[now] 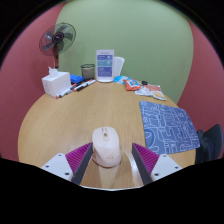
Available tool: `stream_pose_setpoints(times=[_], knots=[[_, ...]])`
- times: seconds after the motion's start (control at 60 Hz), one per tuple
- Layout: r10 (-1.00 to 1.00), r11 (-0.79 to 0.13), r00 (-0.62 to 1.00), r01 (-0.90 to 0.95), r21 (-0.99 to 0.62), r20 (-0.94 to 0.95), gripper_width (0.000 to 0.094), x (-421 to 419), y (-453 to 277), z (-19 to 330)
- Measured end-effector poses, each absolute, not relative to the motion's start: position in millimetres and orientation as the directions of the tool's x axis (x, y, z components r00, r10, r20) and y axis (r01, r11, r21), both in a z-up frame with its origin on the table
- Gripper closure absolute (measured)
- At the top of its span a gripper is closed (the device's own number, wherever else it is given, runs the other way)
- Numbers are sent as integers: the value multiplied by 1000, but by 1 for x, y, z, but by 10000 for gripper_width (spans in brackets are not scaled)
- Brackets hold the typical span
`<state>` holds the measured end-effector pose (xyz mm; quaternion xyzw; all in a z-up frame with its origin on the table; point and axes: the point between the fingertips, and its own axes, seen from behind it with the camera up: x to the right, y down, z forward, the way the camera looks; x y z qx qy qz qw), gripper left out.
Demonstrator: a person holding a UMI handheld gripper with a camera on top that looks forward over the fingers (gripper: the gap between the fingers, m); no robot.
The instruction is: Arrange mouse
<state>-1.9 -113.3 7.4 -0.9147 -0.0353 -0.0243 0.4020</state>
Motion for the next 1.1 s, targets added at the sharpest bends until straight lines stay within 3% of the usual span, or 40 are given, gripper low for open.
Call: stream_pose_setpoints(times=[0.2, 0.267, 0.583, 0.683, 0.867, 0.933, 1.0, 1.1], knots=[[82, -677, 996, 83, -731, 37, 172, -16, -91, -12], [76, -670, 997, 55, -740, 6, 319, -21, -86, -12], [170, -639, 985, 129, -758, 25, 470, -26, -77, -7], [187, -606, 982, 123, -786, 10, 496, -24, -68, 23], [149, -397, 988, 36, -917, -26, 496, 19, -23, 170], [94, -339, 995, 15, -941, -18, 498, 63, -6, 207], [30, -330, 999, 0, -944, -11, 500, 114, 6, 214], [-47, -417, 999, -14, -909, 6, 501, 188, 17, 168]])
